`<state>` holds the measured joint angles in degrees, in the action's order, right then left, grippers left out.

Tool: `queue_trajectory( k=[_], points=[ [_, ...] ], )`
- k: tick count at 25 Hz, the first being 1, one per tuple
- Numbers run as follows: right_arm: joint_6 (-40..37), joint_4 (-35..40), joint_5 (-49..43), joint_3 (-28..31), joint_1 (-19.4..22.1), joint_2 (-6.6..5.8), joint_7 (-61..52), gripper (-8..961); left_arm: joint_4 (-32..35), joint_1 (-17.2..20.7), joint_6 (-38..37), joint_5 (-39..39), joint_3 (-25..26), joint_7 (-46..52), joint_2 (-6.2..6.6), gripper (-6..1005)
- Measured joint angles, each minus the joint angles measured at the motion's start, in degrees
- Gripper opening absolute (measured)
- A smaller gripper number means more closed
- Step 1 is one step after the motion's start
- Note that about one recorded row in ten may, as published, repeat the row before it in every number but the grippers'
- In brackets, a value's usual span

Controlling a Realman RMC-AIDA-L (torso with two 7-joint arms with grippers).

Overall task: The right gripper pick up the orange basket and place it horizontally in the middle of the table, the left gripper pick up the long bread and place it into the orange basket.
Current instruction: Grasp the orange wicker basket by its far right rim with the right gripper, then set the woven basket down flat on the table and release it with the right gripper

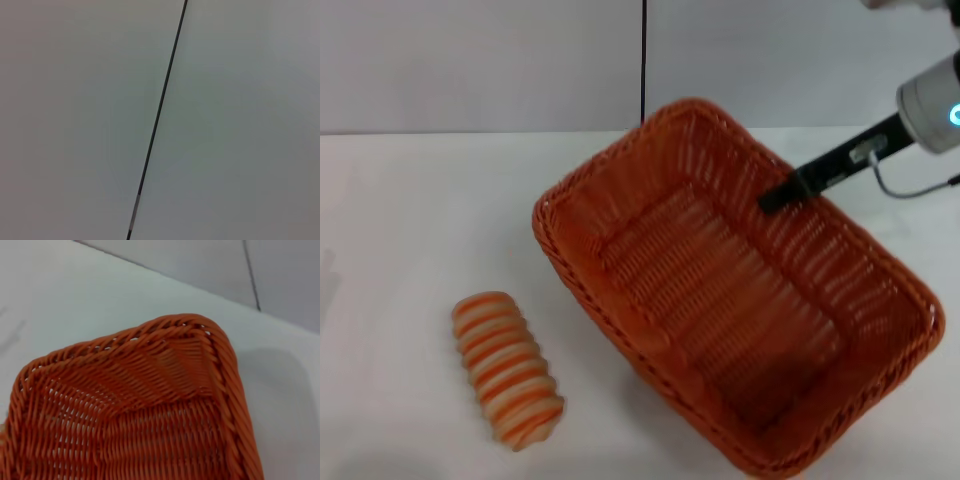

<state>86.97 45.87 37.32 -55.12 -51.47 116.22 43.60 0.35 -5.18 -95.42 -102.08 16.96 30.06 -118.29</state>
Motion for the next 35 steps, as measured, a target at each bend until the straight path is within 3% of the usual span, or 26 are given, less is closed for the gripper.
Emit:
queue_trajectory(
  k=[3,10,16,26,35],
  points=[
    [1.35,1.45,0.95,0.19,-1.17,-0.70,4.56,137,0.07,0.29,-0.95,-0.05,0.00,0.00,-0.01,843],
    [1.83,1.92,0.67,-1.55,-4.63,-1.33,15.40,149,0.08,2.66,-3.47,-0.06,-0.05,0.00,-0.01,842],
    [0.83,5.08,-1.38,-7.32,-4.66,-0.08,22.39,159,0.20,4.93,-4.61,0.02,-0.01,0.00,0.04,842],
    [-0.81,10.37,-2.48,-13.56,-3.55,1.64,32.58,175,0.34,5.43,-4.72,0.04,0.00,0.00,0.07,842],
    [-5.07,8.77,-1.71,-16.12,-3.59,2.51,40.00,190,0.44,5.87,-4.77,-0.08,0.00,0.00,0.08,842]
  ],
)
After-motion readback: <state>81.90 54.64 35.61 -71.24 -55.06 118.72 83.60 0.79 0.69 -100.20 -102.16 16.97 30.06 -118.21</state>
